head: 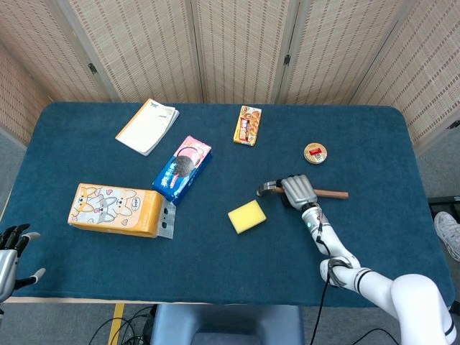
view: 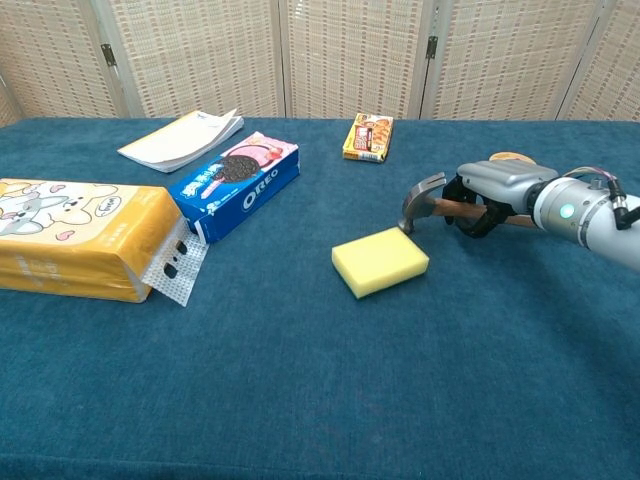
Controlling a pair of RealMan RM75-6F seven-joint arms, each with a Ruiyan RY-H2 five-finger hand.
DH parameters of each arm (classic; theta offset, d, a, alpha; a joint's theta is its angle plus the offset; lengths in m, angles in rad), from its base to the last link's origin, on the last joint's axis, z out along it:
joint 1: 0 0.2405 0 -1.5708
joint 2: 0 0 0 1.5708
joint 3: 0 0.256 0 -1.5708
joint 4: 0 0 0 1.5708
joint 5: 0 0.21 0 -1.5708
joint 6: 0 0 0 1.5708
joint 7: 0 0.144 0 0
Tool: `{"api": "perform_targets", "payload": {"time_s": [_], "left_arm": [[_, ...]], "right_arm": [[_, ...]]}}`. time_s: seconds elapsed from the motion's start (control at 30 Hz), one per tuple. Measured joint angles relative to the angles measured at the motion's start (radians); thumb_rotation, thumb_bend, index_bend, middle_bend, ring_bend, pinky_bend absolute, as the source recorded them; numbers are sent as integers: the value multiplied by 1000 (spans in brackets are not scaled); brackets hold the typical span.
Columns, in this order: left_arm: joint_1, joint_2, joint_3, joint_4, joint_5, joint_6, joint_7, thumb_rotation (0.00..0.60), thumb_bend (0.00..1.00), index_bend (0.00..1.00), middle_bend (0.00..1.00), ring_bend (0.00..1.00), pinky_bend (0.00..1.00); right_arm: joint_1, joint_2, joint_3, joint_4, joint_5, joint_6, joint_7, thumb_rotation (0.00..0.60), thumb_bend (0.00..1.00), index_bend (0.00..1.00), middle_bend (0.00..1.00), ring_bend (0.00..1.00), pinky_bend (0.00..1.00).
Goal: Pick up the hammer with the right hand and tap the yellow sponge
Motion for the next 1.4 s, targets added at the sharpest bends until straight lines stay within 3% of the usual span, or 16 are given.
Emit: {"api": "perform_targets", "payload": {"time_s": [0.33,0.63,0.87,1.1,1.4], "left_arm": [[-1,2,4,-5,-5,-13,6,600,182,313,175,138,197],[-1,7,7,-16,-11,-20,17,600,182,313,188,138,197],[-3,9,5,-24,-11,-20,28,600,182,314,190,138,197],[-7,12,4,-39,-10,-21,45,600,182,316,200,138,197],[-5,20,4,-58,-13,-17,64,600,182,318,220,138,197]], "right_arm": [[-1,7,-3,-7,2,-5,-2,600,736,503,502,384,425],[-11,29,-12,-19,-31,12,39,600,855,562,551,429,470],[-26,65,-23,-43,-87,50,115,600,883,630,643,537,565],[-45,121,-33,-94,-139,92,189,600,886,662,741,669,731],[-58,143,-53,-127,-189,116,268,600,885,676,783,734,771]]}}
